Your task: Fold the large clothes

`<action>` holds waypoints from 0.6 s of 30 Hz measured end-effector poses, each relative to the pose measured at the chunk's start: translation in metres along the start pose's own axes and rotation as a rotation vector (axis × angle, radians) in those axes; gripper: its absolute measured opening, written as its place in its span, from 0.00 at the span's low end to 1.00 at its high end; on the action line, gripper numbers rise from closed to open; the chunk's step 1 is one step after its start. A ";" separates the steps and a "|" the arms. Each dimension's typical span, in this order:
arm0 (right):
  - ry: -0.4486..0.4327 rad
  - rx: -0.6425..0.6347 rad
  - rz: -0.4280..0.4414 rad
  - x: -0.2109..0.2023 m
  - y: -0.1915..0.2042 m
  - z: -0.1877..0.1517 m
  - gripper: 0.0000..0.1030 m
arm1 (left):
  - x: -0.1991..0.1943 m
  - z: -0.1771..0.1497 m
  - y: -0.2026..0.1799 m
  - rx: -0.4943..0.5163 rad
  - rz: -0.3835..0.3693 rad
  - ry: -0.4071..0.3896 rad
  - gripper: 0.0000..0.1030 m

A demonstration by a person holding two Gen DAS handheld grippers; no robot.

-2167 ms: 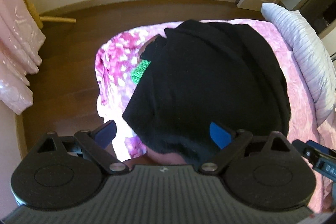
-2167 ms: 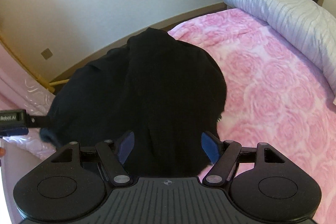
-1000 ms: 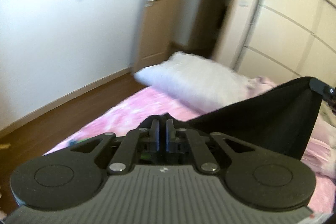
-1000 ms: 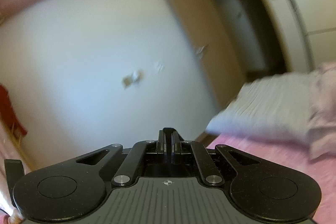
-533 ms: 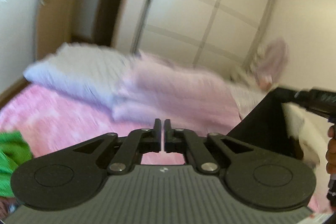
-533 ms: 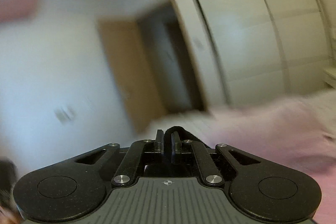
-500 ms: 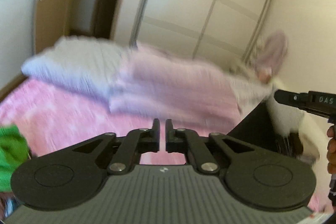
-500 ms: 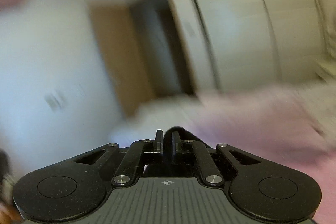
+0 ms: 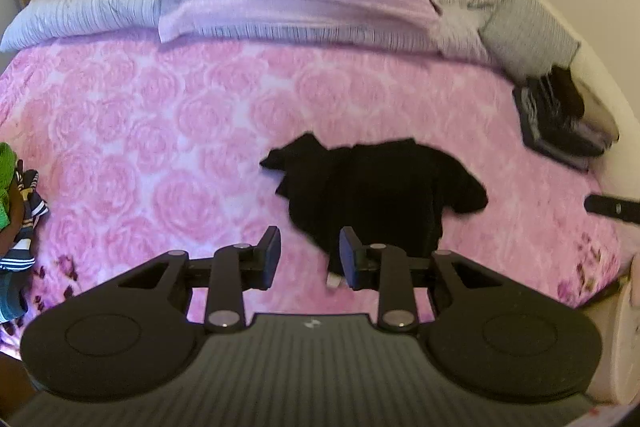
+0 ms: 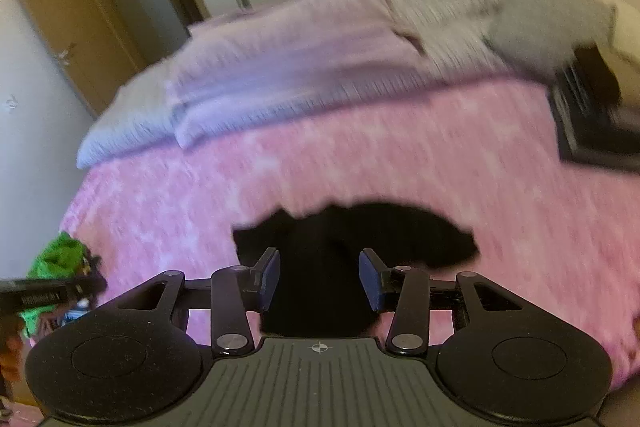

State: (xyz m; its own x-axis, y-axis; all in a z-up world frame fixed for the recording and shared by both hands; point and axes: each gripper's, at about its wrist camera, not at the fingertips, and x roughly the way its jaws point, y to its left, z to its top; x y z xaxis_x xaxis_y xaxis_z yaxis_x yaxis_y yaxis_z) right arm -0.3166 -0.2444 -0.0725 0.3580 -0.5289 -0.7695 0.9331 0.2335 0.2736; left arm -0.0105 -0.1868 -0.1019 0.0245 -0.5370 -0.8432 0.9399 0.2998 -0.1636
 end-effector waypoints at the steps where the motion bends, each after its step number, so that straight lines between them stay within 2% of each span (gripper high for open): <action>1: 0.015 0.007 -0.009 0.000 -0.002 -0.008 0.40 | 0.001 -0.001 0.001 0.009 0.000 0.010 0.28; 8: 0.089 0.015 -0.040 0.007 0.024 -0.032 0.40 | 0.004 -0.004 0.006 0.087 -0.015 0.070 0.32; 18: 0.112 0.063 -0.092 0.018 0.076 -0.074 0.40 | -0.002 -0.014 0.024 0.236 -0.074 0.131 0.34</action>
State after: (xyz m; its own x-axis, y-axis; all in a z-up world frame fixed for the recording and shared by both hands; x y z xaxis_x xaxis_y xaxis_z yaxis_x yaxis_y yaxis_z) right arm -0.2415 -0.1756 -0.1082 0.2683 -0.4502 -0.8517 0.9633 0.1347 0.2322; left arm 0.0076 -0.1677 -0.1109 -0.0773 -0.4397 -0.8948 0.9912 0.0630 -0.1166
